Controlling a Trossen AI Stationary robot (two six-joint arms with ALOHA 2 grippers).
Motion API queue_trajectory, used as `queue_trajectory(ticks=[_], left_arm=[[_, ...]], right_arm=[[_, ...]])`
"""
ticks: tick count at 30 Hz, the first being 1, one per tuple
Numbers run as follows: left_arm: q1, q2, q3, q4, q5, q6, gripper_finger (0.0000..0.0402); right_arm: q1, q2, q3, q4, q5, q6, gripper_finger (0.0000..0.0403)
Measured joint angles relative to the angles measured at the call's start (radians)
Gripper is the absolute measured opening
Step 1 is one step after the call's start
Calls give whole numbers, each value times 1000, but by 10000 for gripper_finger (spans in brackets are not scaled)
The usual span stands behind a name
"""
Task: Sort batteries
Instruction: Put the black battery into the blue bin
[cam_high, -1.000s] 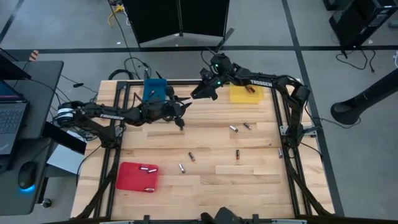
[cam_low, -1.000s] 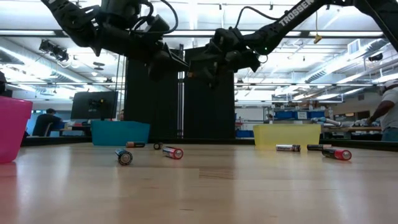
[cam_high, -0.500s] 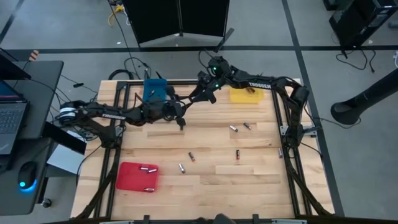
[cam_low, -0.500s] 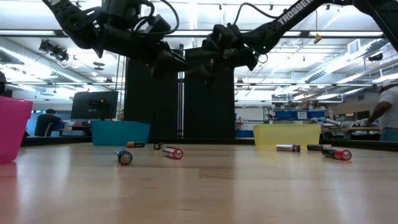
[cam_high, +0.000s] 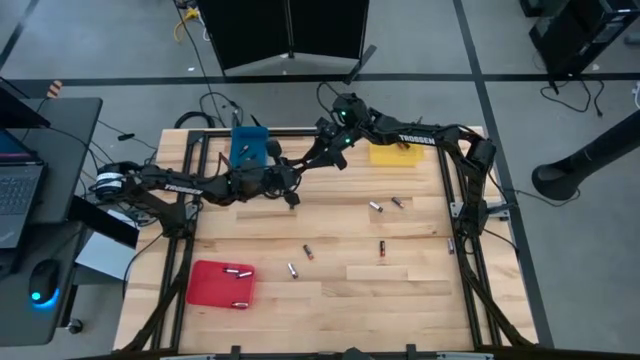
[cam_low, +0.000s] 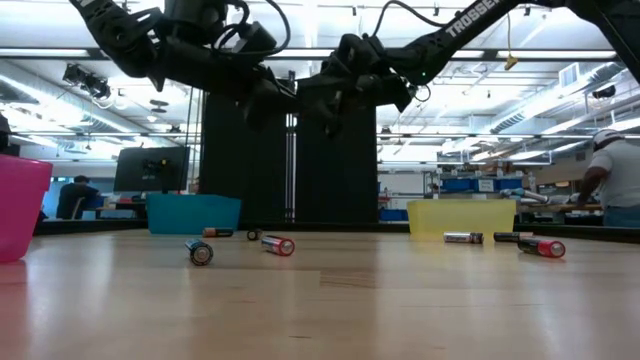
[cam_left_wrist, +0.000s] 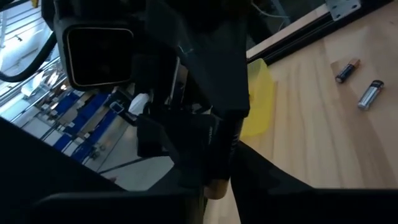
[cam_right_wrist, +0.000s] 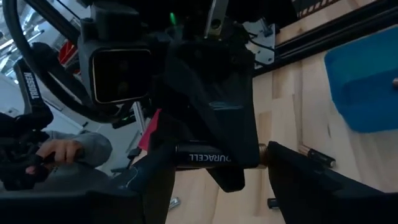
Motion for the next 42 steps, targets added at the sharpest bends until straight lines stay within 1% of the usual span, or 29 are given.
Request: queue_trajectory(ticks=[3, 9, 12, 15, 17, 19, 21, 22, 23, 25, 27, 29, 30, 31, 33, 36, 42], left_arm=[[-16, -8, 0, -4, -34, 0, 57], [-32, -46, 0, -28, -34, -21, 57], [-30, -81, 0, -50, -37, -57, 57], [-21, -132, 0, -109, -39, -90, 57], [-3, -161, 23, -184, -40, -136, 57], [24, -192, 55, -308, -40, -189, 56], [57, -210, 105, -436, -26, -247, 56], [76, -217, 130, -501, -18, -284, 56], [97, -219, 158, -574, -13, -328, 56], [150, -217, 220, -721, -10, -436, 56], [218, -213, 280, -887, 15, -531, 56], [287, -200, 330, -999, 79, -595, 56], [322, -197, 349, -1065, 112, -621, 56], [356, -190, 366, -1127, 143, -646, 56], [424, -168, 404, -1215, 191, -677, 56], [515, -120, 452, -1357, 226, -702, 56], [626, 37, 530, -1461, 329, -696, 56]], right_arm=[[-1, 0, 0, 15, 0, 21, 258], [-26, -64, 2, 19, 3, 13, 293], [-37, -123, 2, 12, 6, -2, 297], [-48, -194, 2, -36, 29, -37, 291], [-51, -251, 2, -122, 96, -107, 276], [-50, -308, 3, -249, 235, -217, 250], [-42, -353, 3, -379, 428, -302, 215], [-37, -367, 3, -431, 509, -327, 195], [-32, -378, 3, -481, 575, -342, 174], [-19, -393, -6, -545, 652, -361, 129], [-2, -407, -37, -558, 677, -365, 83], [15, -422, -93, -548, 689, -371, 38], [23, -429, -131, -532, 698, -382, 20], [29, -435, -170, -510, 714, -389, 12], [44, -448, -249, -464, 751, -384, 15], [66, -463, -358, -395, 775, -363, 26], [138, -489, -562, -172, 827, -313, 8]])
